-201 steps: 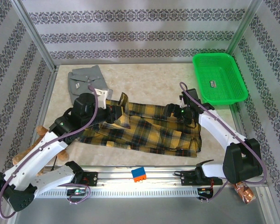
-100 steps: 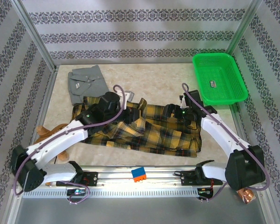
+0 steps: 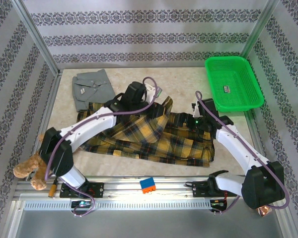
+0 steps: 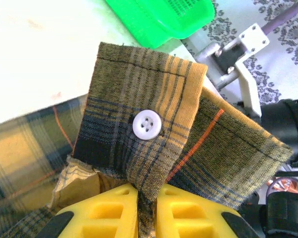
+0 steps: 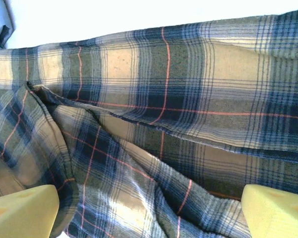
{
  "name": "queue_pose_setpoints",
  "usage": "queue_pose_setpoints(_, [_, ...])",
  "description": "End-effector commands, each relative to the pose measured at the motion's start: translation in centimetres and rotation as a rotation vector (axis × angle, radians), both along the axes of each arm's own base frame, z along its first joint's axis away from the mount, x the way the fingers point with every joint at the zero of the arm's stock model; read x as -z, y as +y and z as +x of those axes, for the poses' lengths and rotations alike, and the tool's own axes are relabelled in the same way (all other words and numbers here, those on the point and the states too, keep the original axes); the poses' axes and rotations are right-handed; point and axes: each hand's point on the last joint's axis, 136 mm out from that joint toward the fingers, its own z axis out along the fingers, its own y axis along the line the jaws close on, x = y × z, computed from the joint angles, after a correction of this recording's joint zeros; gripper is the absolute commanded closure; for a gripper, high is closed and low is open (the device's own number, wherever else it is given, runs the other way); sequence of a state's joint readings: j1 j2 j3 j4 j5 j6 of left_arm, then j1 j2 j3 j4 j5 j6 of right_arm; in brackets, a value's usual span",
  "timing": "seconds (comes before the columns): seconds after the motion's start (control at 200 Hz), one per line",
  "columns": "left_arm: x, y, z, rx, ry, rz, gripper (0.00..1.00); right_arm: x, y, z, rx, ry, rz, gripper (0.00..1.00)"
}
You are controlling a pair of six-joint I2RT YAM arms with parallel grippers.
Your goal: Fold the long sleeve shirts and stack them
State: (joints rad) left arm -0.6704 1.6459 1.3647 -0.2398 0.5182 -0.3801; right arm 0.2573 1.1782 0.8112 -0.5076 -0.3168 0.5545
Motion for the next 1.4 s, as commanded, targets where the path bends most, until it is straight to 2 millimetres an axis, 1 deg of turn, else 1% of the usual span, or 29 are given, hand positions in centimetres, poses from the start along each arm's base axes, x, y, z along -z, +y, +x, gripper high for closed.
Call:
queue_pose_setpoints(0.0, [1.0,-1.4,-0.1,0.181,-0.011,0.028,0.85,0.3,-1.6,-0.5,0.053,0.006,-0.051,0.05])
queue_pose_setpoints(0.065, [2.0,-2.5,0.6,0.239,-0.006,0.046,0.85,0.3,-2.5,-0.6,0.092,0.009,-0.057,0.05])
queue_pose_setpoints(0.12, [3.2,-3.3,1.2,0.278,0.005,0.067,0.85,0.3,-3.1,-0.8,0.119,0.011,-0.052,0.05])
queue_pose_setpoints(0.17, [3.8,-4.3,1.9,0.314,0.013,0.071,0.85,0.3,-3.7,-1.1,0.138,0.013,-0.059,0.05])
queue_pose_setpoints(0.265, [5.0,-6.4,2.1,0.402,0.053,0.061,0.84,0.2,-4.8,-1.7,0.169,0.017,-0.071,0.05])
queue_pose_setpoints(0.35, [6.4,-8.0,1.9,0.459,0.074,0.083,0.72,-0.1,-5.3,-2.1,0.185,0.005,-0.067,0.05])
queue_pose_setpoints(0.385, [7.2,-8.4,2.1,0.46,0.08,0.104,0.69,-0.3,-5.3,-2.3,0.188,-0.003,-0.062,0.05])
queue_pose_setpoints(0.405, [7.4,-8.6,2.4,0.454,0.084,0.105,0.65,-0.4,-5.4,-2.3,0.19,-0.009,-0.059,0.05])
queue_pose_setpoints(0.475, [6.5,-9.2,3.7,0.394,0.086,0.067,0.51,-0.8,-5.3,-2.5,0.181,-0.029,-0.047,0.05])
queue_pose_setpoints(0.515, [5.3,-9.0,5.1,0.327,0.061,0.044,0.45,-1.0,-5.0,-2.6,0.168,-0.04,-0.035,0.05])
queue_pose_setpoints(0.535, [4.4,-8.7,5.8,0.29,0.052,0.029,0.4,-1.1,-4.9,-2.6,0.16,-0.045,-0.027,0.05])
queue_pose_setpoints(0.555, [3.4,-8.3,6.6,0.25,0.043,0.011,0.34,-1.1,-4.6,-2.6,0.149,-0.048,-0.016,0.05])
queue_pose_setpoints(0.599, [1.0,-6.9,8.3,0.153,0.036,-0.031,0.28,-0.8,-4.3,-2.7,0.136,-0.04,-0.002,0.05])
queue_pose_setpoints(0.654, [-1.7,-4.4,10.0,0.048,0.045,-0.09,0.25,0.1,-4.4,-2.9,0.131,-0.003,-0.015,0.06])
queue_pose_setpoints(0.669, [-2.8,-3.6,10.4,0.02,0.042,-0.109,0.22,0.4,-4.5,-2.9,0.134,0.01,-0.023,0.06])
queue_pose_setpoints(0.684, [-3.1,-2.9,10.7,-0.009,0.052,-0.12,0.19,0.8,-4.6,-2.9,0.136,0.024,-0.032,0.06])
queue_pose_setpoints(0.709, [-4.4,-1.4,11.0,-0.053,0.051,-0.146,0.12,1.4,-4.7,-2.9,0.138,0.045,-0.045,0.06])
queue_pose_setpoints(0.754, [-5.2,1.1,11.2,-0.115,0.077,-0.18,0.04,2.2,-4.8,-2.6,0.136,0.075,-0.064,0.08])
queue_pose_setpoints(0.769, [-5.6,2.0,11.1,-0.13,0.083,-0.19,0.03,2.5,-4.8,-2.5,0.133,0.084,-0.072,0.08])
queue_pose_setpoints(0.814, [-5.8,4.5,10.6,-0.179,0.117,-0.199,0.02,2.9,-4.9,-1.8,0.121,0.095,-0.094,0.1])
queue_pose_setpoints(0.904, [-3.7,9.9,8.9,-0.29,0.224,-0.156,0.01,3.3,-5.4,0.0,0.093,0.093,-0.173,0.13])
queue_pose_setpoints(0.984, [-0.8,14.5,6.6,-0.384,0.318,-0.089,0.01,4.0,-5.7,1.5,0.058,0.104,-0.235,0.18])
queue_pose_setpoints(1.044, [1.4,17.5,4.8,-0.448,0.386,-0.057,0.01,4.7,-5.9,2.6,0.03,0.114,-0.272,0.22])
queue_pose_setpoints(1.109, [3.3,20.2,3.1,-0.506,0.448,-0.049,0.01,5.4,-6.2,3.5,0.011,0.128,-0.313,0.26])
queue_pose_setpoints(1.194, [5.3,22.9,1.2,-0.573,0.493,-0.017,0.01,6.4,-6.3,4.3,-0.008,0.156,-0.334,0.33])
queue_pose_setpoints(1.244, [6.0,24.1,0.5,-0.604,0.51,-0.013,0.01,7.0,-6.3,4.6,-0.021,0.171,-0.342,0.36])
queue_pose_setpoints(1.394, [7.1,26.0,-0.4,-0.667,0.54,-0.041,0.01,8.5,-6.8,4.6,-0.024,0.209,-0.373,0.4])
